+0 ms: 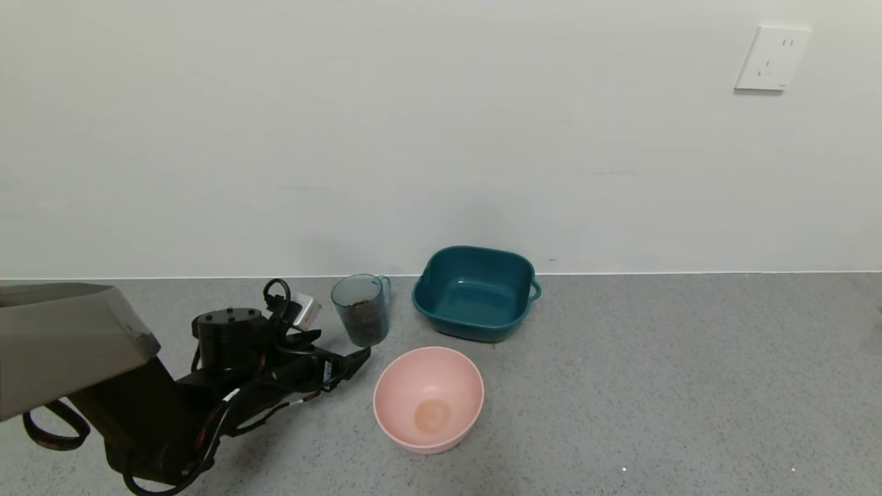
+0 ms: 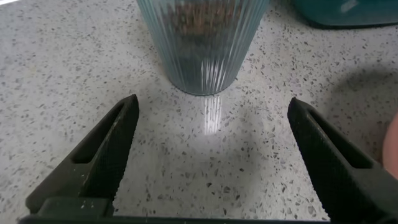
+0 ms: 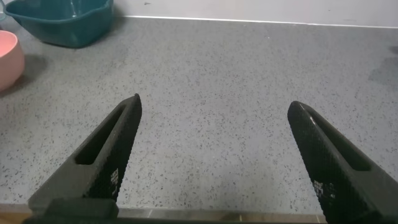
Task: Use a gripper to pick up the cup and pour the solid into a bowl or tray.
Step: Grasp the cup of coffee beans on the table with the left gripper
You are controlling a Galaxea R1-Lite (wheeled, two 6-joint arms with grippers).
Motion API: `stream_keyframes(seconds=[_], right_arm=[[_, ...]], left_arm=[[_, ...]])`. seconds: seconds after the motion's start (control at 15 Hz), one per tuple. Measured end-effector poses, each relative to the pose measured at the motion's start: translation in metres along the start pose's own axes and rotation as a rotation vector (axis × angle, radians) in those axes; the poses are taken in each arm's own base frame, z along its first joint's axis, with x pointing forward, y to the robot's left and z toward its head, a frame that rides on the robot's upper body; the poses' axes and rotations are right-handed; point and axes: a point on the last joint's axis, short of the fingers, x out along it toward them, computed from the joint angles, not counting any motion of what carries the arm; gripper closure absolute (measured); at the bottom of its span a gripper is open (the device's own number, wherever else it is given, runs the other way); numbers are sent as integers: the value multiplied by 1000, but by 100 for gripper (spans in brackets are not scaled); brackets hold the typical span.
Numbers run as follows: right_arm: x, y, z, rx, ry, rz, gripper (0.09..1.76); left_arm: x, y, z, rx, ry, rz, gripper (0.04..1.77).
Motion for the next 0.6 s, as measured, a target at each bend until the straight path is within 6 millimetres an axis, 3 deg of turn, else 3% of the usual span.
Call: stream_keyframes(seconds=[0.6], right_arm=[[0, 0, 0, 0, 0, 0, 14]], left_arm=[[32, -2, 10, -32, -61, -6, 9]])
